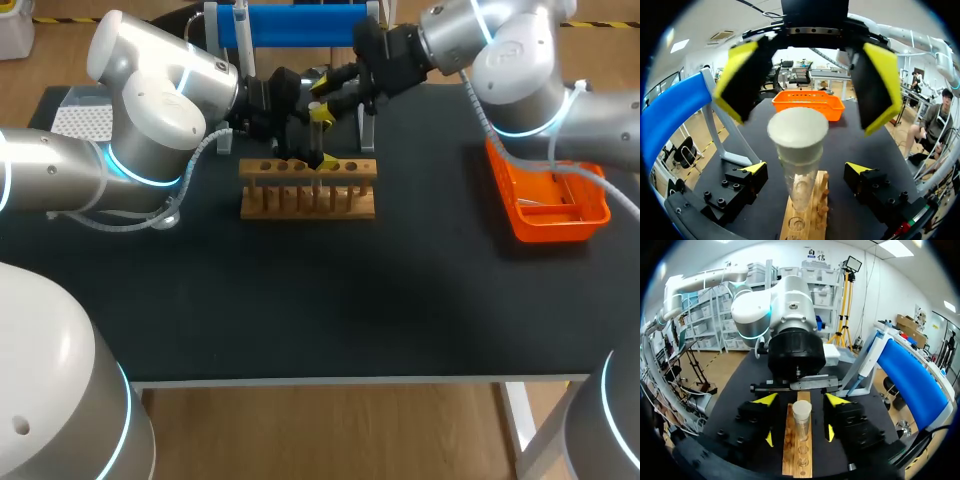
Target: Invert the test tube, pick up the pipette, mount the tip to pipette, aspirate from beaker and dispense into the tube, eject the tip, return the pipette, and cap with the stopper.
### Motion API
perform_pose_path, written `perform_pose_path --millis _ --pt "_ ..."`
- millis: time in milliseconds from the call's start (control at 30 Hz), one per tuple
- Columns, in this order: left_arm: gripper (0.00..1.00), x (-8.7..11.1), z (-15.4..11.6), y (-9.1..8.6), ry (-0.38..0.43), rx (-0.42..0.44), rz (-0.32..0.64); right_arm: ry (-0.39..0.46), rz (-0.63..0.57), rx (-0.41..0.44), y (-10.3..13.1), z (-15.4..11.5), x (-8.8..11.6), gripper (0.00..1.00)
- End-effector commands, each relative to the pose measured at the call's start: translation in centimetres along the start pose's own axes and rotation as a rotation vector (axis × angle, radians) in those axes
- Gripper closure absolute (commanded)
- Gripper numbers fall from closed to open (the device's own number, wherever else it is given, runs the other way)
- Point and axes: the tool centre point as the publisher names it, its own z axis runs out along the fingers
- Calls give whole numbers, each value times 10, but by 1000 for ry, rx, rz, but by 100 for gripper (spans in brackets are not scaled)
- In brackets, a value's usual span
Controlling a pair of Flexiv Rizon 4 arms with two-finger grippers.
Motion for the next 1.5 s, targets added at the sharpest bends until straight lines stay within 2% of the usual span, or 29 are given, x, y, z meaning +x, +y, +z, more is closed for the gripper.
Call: perform_pose_path --millis 33,300,333,367,400,433,467,667,1267,1500 --pt "0 -1 0 0 2 -3 -1 -6 -7 -37 -2 -6 2 0" --pt "0 -1 0 0 2 -3 -1 -18 -32 -113 3 -10 3 0" --pt "0 -1 0 0 2 -3 -1 -16 -35 -125 3 -11 2 4" --pt "0 -1 0 0 2 -3 -1 -15 -40 -140 4 -12 2 55" --pt "0 -1 0 0 2 -3 -1 -15 -43 -149 5 -12 3 70" --pt "0 -1 0 0 2 -3 -1 -15 -44 -153 5 -12 3 93" --pt "0 -1 0 0 2 -3 -1 -6 -55 -163 5 -12 2 100" --pt "0 -1 0 0 2 -3 -1 -8 -62 -185 6 -11 4 100" --pt "0 -1 0 0 2 -3 -1 33 -22 -331 10 -6 2 100" --pt "0 -1 0 0 2 -3 -1 74 47 -437 11 -4 0 100"
